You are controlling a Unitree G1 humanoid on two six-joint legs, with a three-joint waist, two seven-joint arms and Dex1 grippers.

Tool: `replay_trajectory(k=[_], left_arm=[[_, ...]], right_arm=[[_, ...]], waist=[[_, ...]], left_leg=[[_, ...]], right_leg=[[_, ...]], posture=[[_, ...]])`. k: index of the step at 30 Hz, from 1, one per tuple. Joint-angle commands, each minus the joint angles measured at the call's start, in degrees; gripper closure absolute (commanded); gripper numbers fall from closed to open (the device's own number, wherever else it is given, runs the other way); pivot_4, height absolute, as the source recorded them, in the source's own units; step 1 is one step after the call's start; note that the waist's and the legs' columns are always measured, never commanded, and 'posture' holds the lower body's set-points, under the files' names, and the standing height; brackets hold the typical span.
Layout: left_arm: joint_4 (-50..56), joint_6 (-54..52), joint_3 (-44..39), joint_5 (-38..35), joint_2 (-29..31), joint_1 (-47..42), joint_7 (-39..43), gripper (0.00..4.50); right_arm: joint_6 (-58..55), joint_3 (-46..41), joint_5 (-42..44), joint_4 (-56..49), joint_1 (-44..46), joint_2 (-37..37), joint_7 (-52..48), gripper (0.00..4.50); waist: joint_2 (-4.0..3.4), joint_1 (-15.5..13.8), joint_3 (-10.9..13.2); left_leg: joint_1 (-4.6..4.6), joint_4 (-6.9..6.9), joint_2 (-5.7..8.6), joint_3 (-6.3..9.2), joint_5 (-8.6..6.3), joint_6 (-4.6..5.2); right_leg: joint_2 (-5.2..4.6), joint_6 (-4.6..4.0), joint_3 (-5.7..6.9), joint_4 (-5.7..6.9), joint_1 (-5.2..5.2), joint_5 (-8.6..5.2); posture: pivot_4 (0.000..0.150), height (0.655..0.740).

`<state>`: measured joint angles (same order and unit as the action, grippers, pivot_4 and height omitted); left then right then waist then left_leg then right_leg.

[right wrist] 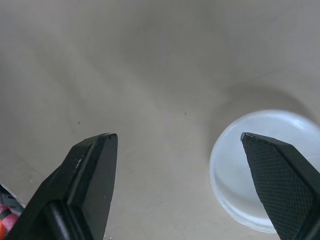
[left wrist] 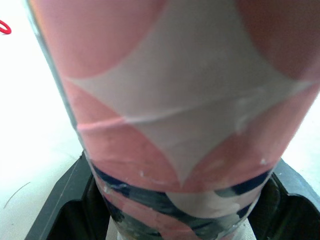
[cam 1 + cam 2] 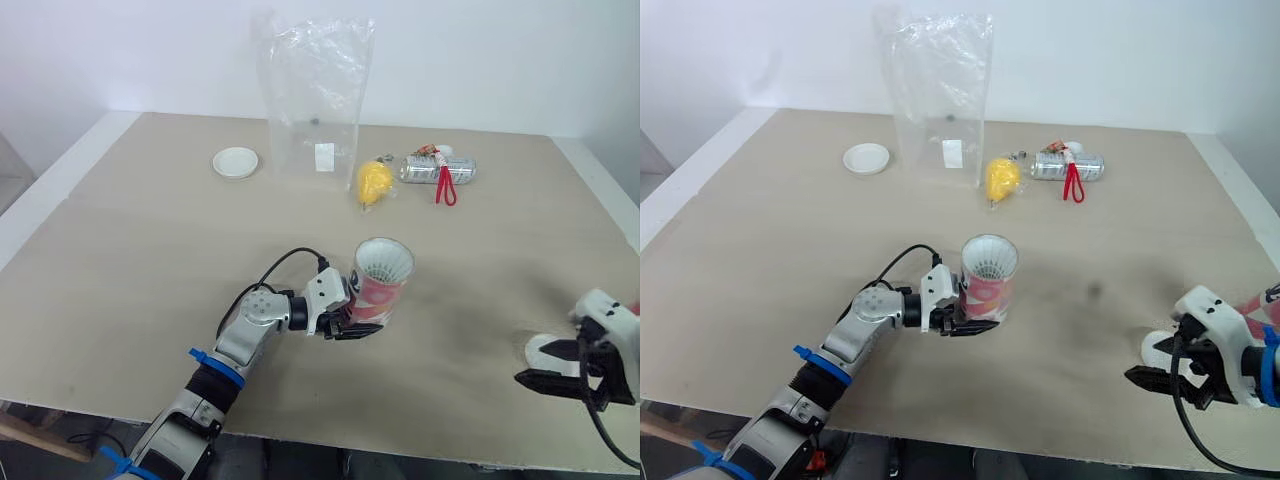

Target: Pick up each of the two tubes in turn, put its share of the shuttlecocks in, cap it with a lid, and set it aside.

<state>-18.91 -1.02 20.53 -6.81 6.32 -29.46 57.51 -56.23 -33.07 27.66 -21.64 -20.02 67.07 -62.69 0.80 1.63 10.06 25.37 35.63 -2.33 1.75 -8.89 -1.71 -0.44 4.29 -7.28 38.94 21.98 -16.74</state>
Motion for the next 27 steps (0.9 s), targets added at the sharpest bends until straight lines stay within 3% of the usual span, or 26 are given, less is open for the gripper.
replay_trajectory(k=[1, 18, 27], left_arm=[[0.75, -1.23, 1.90, 0.17, 0.50, 1.35, 1.83, 1.53], [0.56, -0.93, 1.54, 0.59, -0.05, 0.28, 0.87, 1.53], [-0.18, -0.68, 1.46, 0.55, -0.05, -0.49, 0.94, 1.53]], right_arm=[[0.77, 0.73, -0.36, -0.18, 1.22, -0.59, 1.19, 0.24], [5.82, 6.28, -4.58, 6.37, 3.38, -0.58, 3.91, 0.24], [7.14, 7.22, -5.06, 7.50, 3.75, -0.71, 3.75, 4.44]], waist=[[0.00, 0.09, 0.00], [-0.01, 0.09, -0.02], [0.02, 0.11, -0.03]], left_leg=[[-0.01, -0.01, 0.00, 0.00, 0.00, 0.00], [-0.02, -0.01, 0.01, 0.03, 0.00, 0.00], [-0.06, 0.03, 0.03, 0.04, 0.00, 0.00]], right_leg=[[0.00, 0.00, 0.00, 0.00, 0.00, -0.01], [0.00, 0.00, 0.00, 0.00, -0.05, -0.01], [0.00, 0.00, 0.00, -0.01, -0.11, -0.01]], posture=[[0.150, 0.7400], [0.150, 0.7400], [0.150, 0.7400]])
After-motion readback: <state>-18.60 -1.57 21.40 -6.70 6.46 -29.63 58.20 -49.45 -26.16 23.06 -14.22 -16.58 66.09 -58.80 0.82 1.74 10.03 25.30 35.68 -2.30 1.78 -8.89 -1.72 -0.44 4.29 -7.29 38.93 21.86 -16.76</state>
